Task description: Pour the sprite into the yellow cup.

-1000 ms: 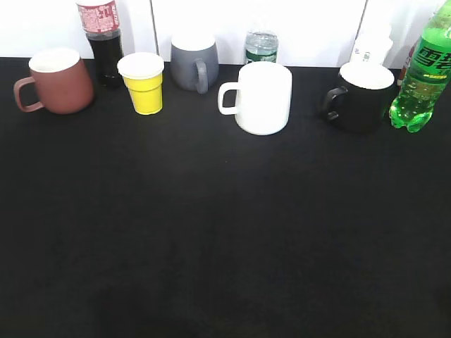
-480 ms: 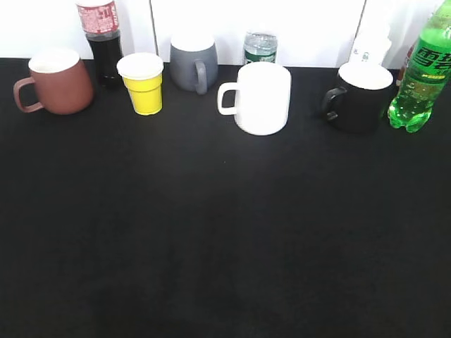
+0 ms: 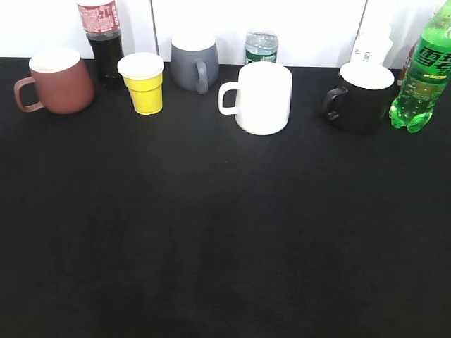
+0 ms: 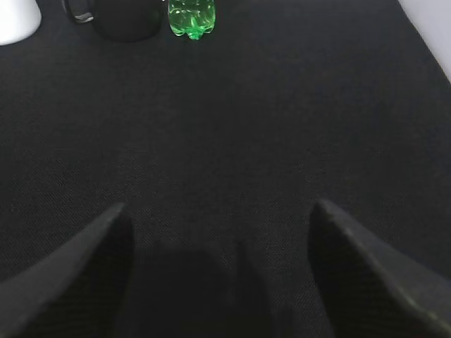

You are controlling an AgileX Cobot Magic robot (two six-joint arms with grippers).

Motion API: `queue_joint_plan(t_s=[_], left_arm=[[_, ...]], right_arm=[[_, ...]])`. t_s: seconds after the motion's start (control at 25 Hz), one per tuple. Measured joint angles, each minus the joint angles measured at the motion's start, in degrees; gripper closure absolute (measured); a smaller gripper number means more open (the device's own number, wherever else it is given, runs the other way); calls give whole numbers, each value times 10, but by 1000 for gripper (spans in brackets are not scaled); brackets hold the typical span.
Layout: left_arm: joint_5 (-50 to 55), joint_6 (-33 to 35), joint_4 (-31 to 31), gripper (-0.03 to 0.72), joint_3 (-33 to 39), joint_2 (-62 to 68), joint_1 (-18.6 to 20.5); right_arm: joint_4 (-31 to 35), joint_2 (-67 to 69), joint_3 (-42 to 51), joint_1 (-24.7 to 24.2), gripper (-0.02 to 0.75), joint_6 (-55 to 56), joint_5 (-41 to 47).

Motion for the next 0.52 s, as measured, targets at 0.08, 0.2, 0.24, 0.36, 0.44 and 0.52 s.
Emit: queue_joint_plan(t_s=[0.08,0.2,0.24,0.36,0.44,0.52], left_arm=[[0,0,0,145,0,0,0],[0,0,0,145,0,0,0],[0,0,0,153,0,0,0],[0,0,0,192,0,0,0],[0,0,0,196,0,0,0],[0,0,0,196,0,0,0]], right_arm=[[0,0,0,0,151,0,0],[0,0,0,0,151,0,0],[0,0,0,0,151,0,0],[0,0,0,0,151,0,0],[0,0,0,0,151,0,0],[0,0,0,0,151,0,0]])
